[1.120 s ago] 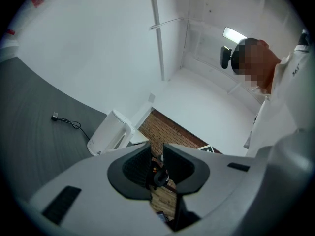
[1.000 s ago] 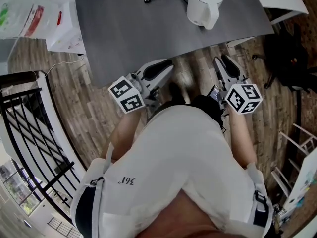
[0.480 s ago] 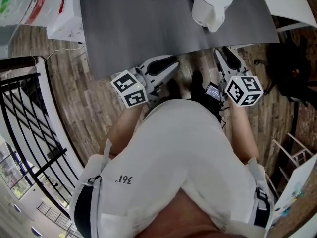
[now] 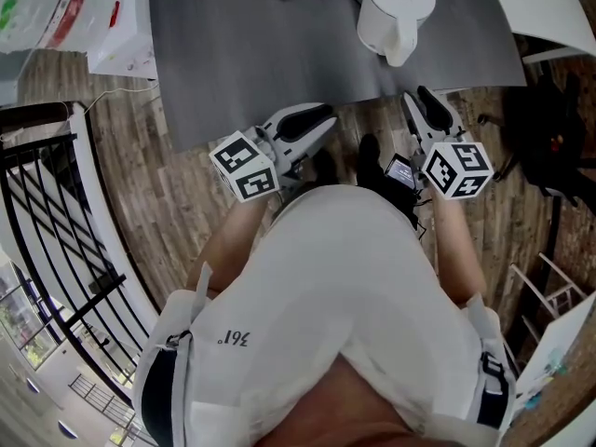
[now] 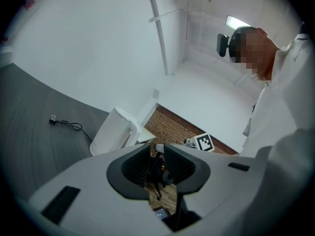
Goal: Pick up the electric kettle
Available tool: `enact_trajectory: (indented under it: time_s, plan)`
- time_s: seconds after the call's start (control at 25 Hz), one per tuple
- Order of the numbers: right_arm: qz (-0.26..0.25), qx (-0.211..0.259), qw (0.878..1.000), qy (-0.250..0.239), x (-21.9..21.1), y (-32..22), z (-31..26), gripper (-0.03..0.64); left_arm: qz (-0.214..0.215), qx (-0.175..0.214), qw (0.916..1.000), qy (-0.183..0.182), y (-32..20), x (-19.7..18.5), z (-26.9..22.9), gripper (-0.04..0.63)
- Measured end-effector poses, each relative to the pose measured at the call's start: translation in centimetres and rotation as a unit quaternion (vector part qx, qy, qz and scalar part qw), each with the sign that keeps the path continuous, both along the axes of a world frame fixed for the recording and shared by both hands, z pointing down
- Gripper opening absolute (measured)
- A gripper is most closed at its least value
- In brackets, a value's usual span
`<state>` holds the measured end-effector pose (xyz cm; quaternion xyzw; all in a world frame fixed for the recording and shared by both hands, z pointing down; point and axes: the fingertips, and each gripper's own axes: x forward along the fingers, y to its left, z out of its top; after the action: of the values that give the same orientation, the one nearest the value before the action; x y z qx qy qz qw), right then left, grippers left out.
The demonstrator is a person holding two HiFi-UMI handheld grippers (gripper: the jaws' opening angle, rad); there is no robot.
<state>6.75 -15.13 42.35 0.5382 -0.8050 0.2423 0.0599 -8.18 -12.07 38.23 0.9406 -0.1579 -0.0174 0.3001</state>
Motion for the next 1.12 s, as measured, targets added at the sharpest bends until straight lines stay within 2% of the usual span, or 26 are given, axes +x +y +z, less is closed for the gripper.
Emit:
enact_trajectory:
  time_s: [0.48,0.72,1.12]
  plan:
    - [-0.014,0.021,0.999,0.027,0.6,-2.0,-1.0,0.15,0.033,0.049,0.9971,-0.047,-3.0,3.4,0.8,0.129]
    - [-0.025,0.027,0.999,0.037,0.4,-3.7,-1.0,0.155,0.05,0.055,0.9944,-0.075,-4.9,5.3,2.9,0.137]
    - [-0.042,0.024,0.998,0.047,0.5,-6.4,-0.3,0.169,0.073,0.07,0.9865,-0.129,-7.4,9.0,6.1,0.189]
